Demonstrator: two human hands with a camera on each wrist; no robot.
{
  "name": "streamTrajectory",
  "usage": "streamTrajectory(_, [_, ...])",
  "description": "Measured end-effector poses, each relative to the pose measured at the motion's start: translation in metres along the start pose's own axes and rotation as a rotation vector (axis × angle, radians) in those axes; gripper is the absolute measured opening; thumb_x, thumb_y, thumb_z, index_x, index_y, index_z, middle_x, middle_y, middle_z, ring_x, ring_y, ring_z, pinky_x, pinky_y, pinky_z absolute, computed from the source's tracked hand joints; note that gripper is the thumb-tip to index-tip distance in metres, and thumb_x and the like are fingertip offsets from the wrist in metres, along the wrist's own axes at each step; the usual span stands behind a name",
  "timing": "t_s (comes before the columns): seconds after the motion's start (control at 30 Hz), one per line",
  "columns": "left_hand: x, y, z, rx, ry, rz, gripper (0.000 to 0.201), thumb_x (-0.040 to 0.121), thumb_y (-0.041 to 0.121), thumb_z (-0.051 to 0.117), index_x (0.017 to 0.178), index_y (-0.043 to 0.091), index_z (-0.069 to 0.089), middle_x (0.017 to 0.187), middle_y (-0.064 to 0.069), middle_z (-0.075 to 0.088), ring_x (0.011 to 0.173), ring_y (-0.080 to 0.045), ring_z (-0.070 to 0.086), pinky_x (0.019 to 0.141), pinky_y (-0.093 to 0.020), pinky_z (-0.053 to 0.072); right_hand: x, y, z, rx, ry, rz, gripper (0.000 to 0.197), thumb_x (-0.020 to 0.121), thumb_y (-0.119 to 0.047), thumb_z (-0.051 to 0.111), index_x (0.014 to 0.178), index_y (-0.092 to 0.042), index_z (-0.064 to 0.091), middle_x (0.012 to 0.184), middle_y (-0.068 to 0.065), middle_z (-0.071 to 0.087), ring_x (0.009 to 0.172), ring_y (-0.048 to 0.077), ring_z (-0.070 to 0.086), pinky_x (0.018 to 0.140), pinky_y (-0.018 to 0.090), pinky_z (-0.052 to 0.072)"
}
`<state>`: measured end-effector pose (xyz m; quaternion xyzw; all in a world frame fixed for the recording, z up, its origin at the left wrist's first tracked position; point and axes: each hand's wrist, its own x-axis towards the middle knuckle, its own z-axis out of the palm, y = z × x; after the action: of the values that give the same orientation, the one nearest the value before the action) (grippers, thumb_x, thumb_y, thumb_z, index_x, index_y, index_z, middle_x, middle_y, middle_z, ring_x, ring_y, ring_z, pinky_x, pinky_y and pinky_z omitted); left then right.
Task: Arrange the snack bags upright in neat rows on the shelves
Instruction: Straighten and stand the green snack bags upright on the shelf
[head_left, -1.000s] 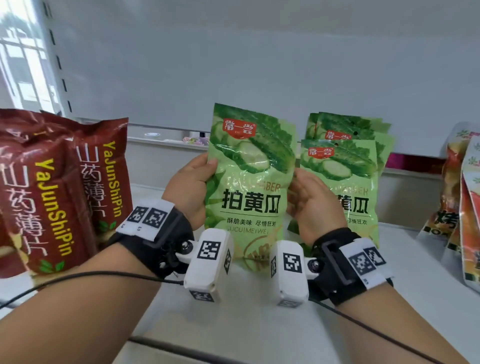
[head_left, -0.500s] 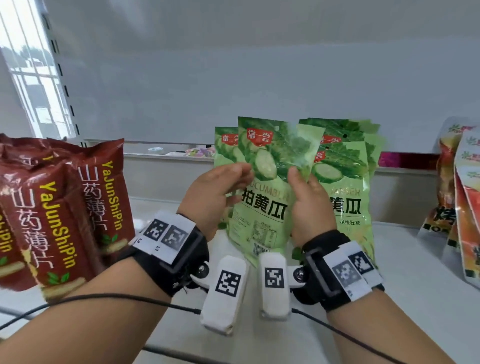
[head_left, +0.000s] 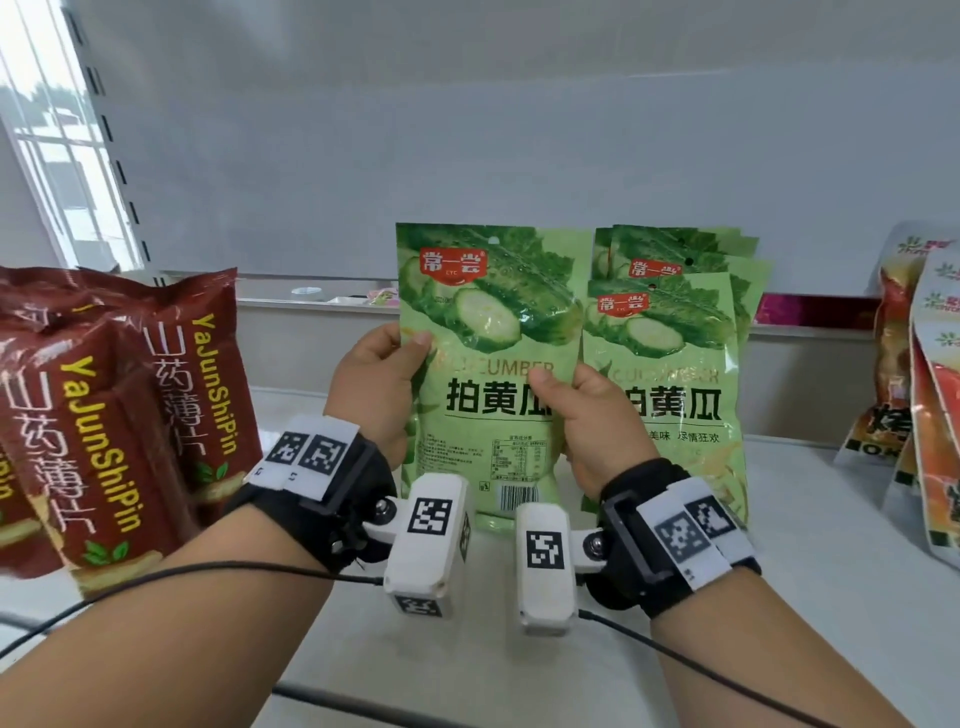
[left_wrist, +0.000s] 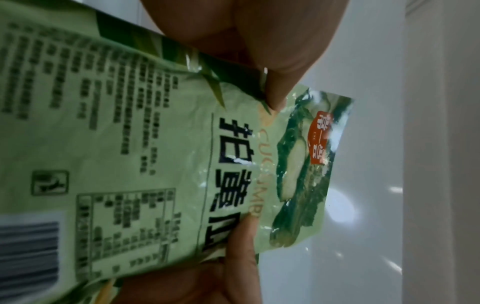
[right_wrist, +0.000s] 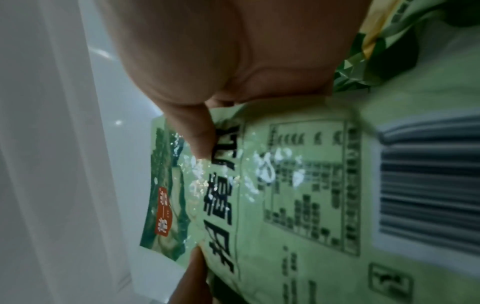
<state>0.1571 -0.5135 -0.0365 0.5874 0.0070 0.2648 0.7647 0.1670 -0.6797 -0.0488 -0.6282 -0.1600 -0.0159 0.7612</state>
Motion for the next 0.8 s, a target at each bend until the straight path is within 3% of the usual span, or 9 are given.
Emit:
streamTrajectory(0.1, [0.0,-0.005,-0.006,-0.069,-0.123,-0.036,0.013,0.095,0.012,0.052,0.089,0.012,0.064,0.073,0.001,0.073,0.063,-0.011,0.067,0.057,-0.024,0.054,0.003,0.004,0.0,0.053,0.064,0.013,0.01,0.091,-0.016,0.058,0.082,-0.019,0.062,0.096,0.008,0.07,0.097,0.028,0.064,0.094,0.05,0.049])
streamTrajectory(0.17, [-0.001,-0.013,-0.012,-0.026,-0.242,-0.122,0.017,0.093,0.018,0.053,0.103,0.011,0.065,0.087,-0.003,0.074,0.073,-0.014,0.069,0.057,-0.024,0.054,0.007,0.005,-0.003,0.155,0.112,0.013,0.011,0.091,-0.015,0.057,0.082,-0.016,0.062,0.1,0.014,0.068,0.1,0.032,0.063,0.093,0.056,0.048])
streamTrajectory(0.23, [-0.004,-0.023,-0.017,0.054,-0.344,-0.197,0.021,0.088,0.02,0.056,0.103,0.009,0.065,0.092,-0.007,0.075,0.08,-0.019,0.071,0.062,-0.029,0.057,0.01,0.007,-0.006,0.247,0.138,0.011,0.012,0.092,-0.013,0.056,0.081,-0.015,0.062,0.097,0.013,0.069,0.095,0.03,0.064,0.09,0.056,0.049])
streamTrajectory(0.33, [-0.007,-0.035,-0.021,0.154,-0.335,-0.201,0.014,0.094,0.017,0.054,0.093,0.014,0.067,0.084,-0.003,0.076,0.076,-0.016,0.072,0.06,-0.028,0.057,0.012,0.01,-0.009,0.252,0.121,0.008,0.01,0.091,-0.013,0.057,0.081,-0.013,0.06,0.089,0.008,0.071,0.086,0.025,0.065,0.083,0.047,0.054])
streamTrajectory(0.43, [-0.002,-0.041,-0.022,0.081,-0.24,-0.2,0.013,0.094,0.02,0.055,0.092,0.015,0.068,0.084,-0.003,0.076,0.075,-0.017,0.072,0.059,-0.029,0.057,0.013,0.017,-0.011,0.178,0.064,0.066,0.009,0.087,-0.01,0.061,0.08,-0.015,0.062,0.075,0.0,0.072,0.069,0.014,0.067,0.06,0.028,0.056])
streamTrajectory(0.5, [0.002,-0.042,-0.023,0.005,-0.211,-0.218,0.014,0.093,0.021,0.056,0.094,0.013,0.068,0.089,-0.006,0.075,0.078,-0.019,0.073,0.06,-0.03,0.058,0.013,0.021,-0.01,0.102,0.043,0.132,0.011,0.087,-0.007,0.061,0.077,-0.013,0.061,0.071,0.0,0.072,0.065,0.013,0.068,0.054,0.025,0.054])
streamTrajectory(0.63, [0.0,-0.047,-0.025,-0.089,-0.339,-0.267,0.029,0.08,0.029,0.06,0.104,0.013,0.064,0.099,-0.008,0.074,0.088,-0.023,0.072,0.065,-0.033,0.059,0.015,0.026,-0.009,-0.011,0.118,0.119,0.012,0.087,-0.009,0.061,0.076,-0.014,0.061,0.093,0.014,0.068,0.095,0.033,0.065,0.089,0.049,0.052])
streamTrajectory(0.73, [-0.001,-0.051,-0.027,-0.057,-0.422,-0.275,0.031,0.072,0.019,0.063,0.103,0.018,0.063,0.093,-0.001,0.075,0.078,-0.019,0.072,0.058,-0.031,0.058,0.018,0.027,-0.011,-0.033,0.185,0.085,0.014,0.087,-0.013,0.063,0.073,-0.017,0.061,0.093,0.011,0.067,0.099,0.035,0.063,0.098,0.053,0.045])
streamTrajectory(0.8, [0.001,-0.052,-0.028,-0.074,-0.375,-0.254,0.023,0.082,0.007,0.059,0.102,0.019,0.063,0.091,0.001,0.075,0.076,-0.017,0.072,0.056,-0.029,0.057,0.019,0.027,-0.011,0.005,0.143,0.121,0.005,0.083,-0.016,0.067,0.085,-0.019,0.062,0.097,0.005,0.068,0.095,0.026,0.063,0.094,0.049,0.049])
